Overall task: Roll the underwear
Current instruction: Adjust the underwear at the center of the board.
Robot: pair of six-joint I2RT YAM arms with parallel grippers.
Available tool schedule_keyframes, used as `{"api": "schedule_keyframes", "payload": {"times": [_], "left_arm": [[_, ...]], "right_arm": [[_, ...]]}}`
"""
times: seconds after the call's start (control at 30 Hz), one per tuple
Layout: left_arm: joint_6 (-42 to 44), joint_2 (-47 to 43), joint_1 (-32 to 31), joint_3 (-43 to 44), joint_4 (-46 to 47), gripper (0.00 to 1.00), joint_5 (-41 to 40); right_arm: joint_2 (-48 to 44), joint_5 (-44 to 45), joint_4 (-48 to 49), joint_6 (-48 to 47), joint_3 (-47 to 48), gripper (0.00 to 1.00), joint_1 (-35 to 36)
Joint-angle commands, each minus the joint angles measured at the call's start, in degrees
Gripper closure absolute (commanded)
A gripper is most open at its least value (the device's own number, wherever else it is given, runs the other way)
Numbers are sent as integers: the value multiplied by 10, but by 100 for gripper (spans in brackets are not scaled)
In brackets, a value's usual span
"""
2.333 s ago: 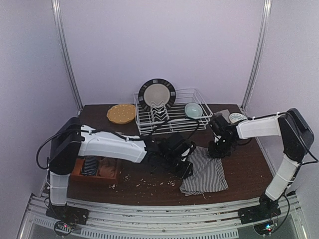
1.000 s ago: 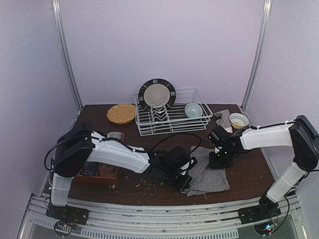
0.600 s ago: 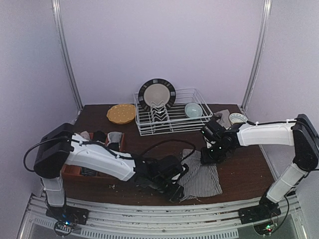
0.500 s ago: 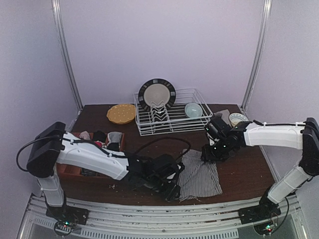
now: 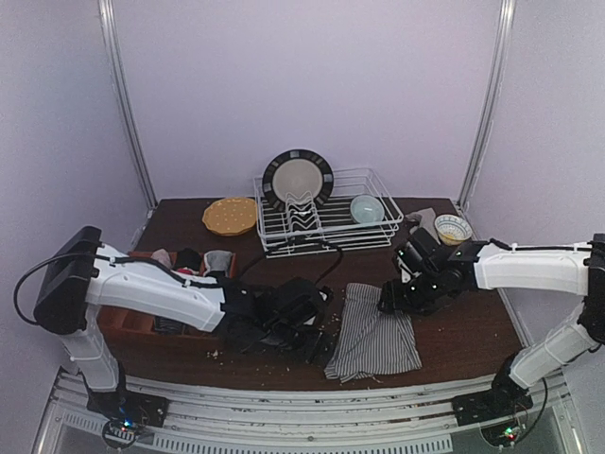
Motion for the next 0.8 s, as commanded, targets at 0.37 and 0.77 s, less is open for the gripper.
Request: {"api": "schedule_keyframes", "payload": {"times": [0.37, 0.77], "left_arm": [[-27, -37, 30, -50, 39, 39, -2], [-63, -60, 35, -91, 41, 40, -37]], "right_arm": [[29, 40, -20, 32, 33, 32, 17], [210, 117, -93, 60, 227, 37, 133]]}}
